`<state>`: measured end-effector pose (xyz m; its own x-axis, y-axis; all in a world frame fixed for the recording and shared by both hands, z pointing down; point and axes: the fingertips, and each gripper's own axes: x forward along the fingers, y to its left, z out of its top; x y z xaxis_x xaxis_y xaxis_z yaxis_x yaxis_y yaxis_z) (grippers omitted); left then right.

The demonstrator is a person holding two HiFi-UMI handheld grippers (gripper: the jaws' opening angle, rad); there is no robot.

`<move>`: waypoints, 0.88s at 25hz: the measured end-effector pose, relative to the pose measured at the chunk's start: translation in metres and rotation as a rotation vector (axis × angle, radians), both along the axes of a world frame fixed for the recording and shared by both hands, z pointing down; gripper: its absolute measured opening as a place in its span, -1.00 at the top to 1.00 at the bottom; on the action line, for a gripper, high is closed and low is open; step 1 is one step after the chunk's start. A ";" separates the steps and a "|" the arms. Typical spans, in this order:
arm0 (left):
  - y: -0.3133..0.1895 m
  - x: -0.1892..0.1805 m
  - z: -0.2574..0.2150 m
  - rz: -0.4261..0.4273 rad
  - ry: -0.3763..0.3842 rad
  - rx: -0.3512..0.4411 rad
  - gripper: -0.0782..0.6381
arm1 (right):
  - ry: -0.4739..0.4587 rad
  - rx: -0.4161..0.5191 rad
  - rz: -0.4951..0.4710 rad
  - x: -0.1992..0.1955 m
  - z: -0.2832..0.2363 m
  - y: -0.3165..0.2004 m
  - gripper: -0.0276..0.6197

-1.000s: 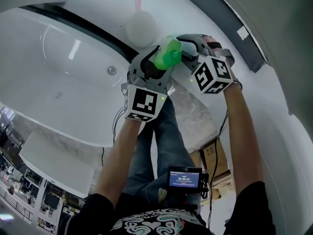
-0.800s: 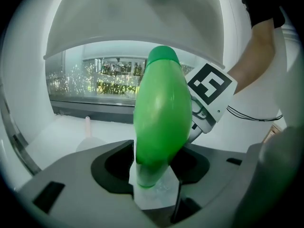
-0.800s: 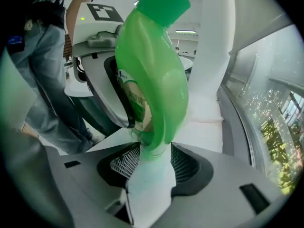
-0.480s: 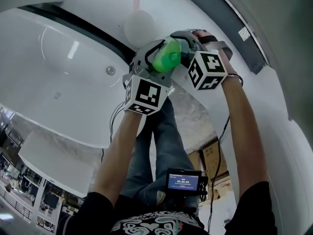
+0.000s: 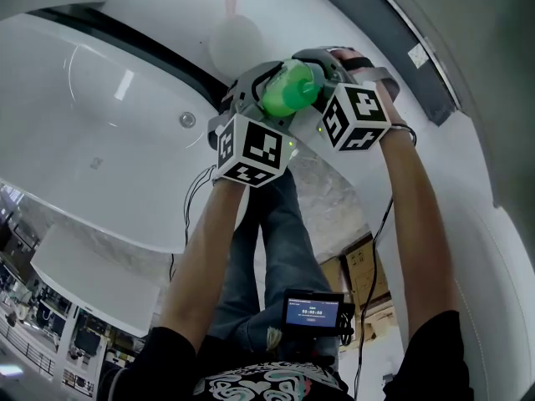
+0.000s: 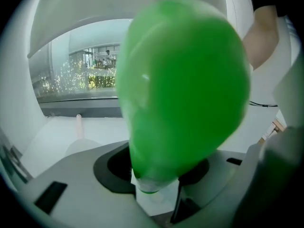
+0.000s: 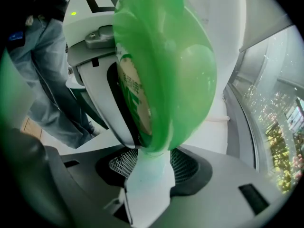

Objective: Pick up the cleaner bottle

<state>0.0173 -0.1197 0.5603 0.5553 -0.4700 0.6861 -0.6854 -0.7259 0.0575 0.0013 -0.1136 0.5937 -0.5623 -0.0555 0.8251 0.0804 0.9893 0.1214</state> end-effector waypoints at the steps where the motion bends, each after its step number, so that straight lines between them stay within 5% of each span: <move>1: -0.002 0.000 0.000 0.008 0.008 -0.005 0.21 | 0.003 -0.002 0.005 0.000 0.000 -0.001 0.21; 6: -0.006 0.000 0.000 -0.022 0.077 -0.077 0.21 | 0.012 -0.032 0.030 0.005 -0.005 -0.004 0.25; 11: -0.028 -0.014 -0.001 -0.148 0.243 -0.246 0.22 | -0.062 -0.072 0.139 0.010 -0.012 -0.016 0.66; 15: -0.035 -0.016 -0.004 -0.152 0.318 -0.332 0.22 | -0.117 -0.105 0.223 0.011 -0.017 -0.017 0.66; 22: -0.039 -0.020 -0.010 -0.167 0.457 -0.447 0.22 | -0.241 -0.377 0.400 0.013 -0.021 -0.012 0.66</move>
